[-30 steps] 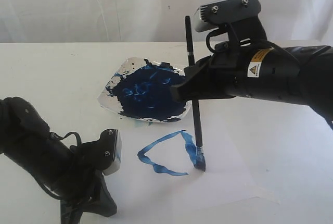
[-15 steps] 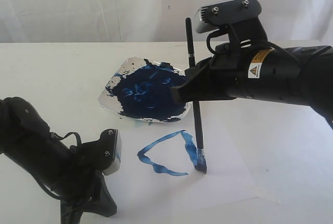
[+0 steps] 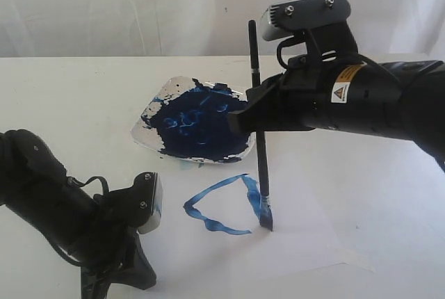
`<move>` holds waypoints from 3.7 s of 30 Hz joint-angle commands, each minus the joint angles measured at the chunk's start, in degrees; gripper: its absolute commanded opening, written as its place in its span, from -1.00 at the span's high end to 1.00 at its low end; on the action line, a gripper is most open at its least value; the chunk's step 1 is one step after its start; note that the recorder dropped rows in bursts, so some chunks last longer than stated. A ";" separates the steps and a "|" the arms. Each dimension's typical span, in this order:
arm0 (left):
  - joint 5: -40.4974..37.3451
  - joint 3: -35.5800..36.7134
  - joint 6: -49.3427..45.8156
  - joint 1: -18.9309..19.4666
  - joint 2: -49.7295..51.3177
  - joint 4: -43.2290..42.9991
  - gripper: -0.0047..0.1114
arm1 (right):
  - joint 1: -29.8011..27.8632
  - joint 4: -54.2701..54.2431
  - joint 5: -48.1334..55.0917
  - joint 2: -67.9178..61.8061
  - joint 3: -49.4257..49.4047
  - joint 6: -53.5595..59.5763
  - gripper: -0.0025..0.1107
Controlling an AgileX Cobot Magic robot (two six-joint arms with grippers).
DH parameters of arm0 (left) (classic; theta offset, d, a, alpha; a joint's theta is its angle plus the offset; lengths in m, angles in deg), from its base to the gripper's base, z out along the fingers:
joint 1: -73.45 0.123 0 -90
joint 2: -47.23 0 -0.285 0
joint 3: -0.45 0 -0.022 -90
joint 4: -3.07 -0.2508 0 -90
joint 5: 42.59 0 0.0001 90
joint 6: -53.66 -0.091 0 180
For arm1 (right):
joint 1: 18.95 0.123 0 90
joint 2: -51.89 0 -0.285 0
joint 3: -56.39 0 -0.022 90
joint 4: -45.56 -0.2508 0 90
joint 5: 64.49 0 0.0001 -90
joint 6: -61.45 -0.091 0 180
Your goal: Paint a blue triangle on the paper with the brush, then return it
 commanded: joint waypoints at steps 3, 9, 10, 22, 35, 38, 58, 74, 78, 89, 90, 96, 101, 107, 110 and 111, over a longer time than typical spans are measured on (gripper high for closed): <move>-1.56 0.05 0.18 -0.37 -0.08 0.29 0.92 | 0.13 -0.20 -1.03 0.39 -0.03 -1.49 0.96; -1.56 0.05 0.18 -0.37 -0.08 0.29 0.92 | 0.13 -0.20 -1.54 0.39 -0.03 -1.90 0.96; -1.56 0.05 0.18 -0.37 -0.08 0.29 0.92 | 0.13 -0.20 -1.75 0.39 -0.03 -1.90 0.96; -1.71 0.05 0.16 -0.37 -0.08 0.29 0.92 | 2.50 -0.20 -5.91 0.29 -0.03 -2.32 0.96; -2.49 0.05 0.16 -0.37 -0.08 0.29 0.92 | 2.50 -0.10 -3.47 0.29 -0.03 -2.32 0.96; -2.49 0.05 0.16 -0.37 -0.08 0.29 0.92 | 2.50 -0.10 -3.47 0.29 -0.03 -2.32 0.96; -2.52 0.05 0.16 -0.37 -0.08 0.29 0.92 | 2.50 0.40 -1.80 0.29 -0.03 -0.99 0.96; -2.52 0.05 0.16 -0.37 -0.08 0.29 0.92 | 2.16 0.40 -1.67 0.29 -0.03 2.24 0.96; -2.52 0.05 0.16 -0.37 -0.08 0.29 0.92 | 2.16 0.40 -1.22 0.29 -0.03 2.86 0.96; -2.67 0.05 0.16 -0.37 -0.08 0.29 0.92 | 2.16 1.78 -1.01 0.29 -0.03 3.94 0.96; -2.67 0.05 0.16 -0.37 -0.08 0.29 0.92 | 2.16 1.90 -1.01 0.29 -0.03 3.94 0.96; -2.67 0.05 0.16 -0.37 -0.08 0.29 0.92 | 2.16 3.53 -1.01 0.29 -0.03 3.94 0.96; -2.67 0.05 0.16 -0.37 -0.08 0.29 0.92 | 2.16 3.65 -2.44 0.49 -0.03 3.94 0.96; -3.28 0.05 0.32 -0.37 -0.08 0.29 0.92 | 2.16 3.78 -3.43 4.22 4.08 3.94 0.96; -3.42 0.02 0.32 -0.37 -1.19 0.37 0.92 | 0.95 3.78 -3.43 4.91 6.96 3.94 0.96; -3.42 0.02 0.32 -0.37 -2.02 0.37 0.92 | 0.28 3.46 -3.43 4.91 7.40 3.94 0.96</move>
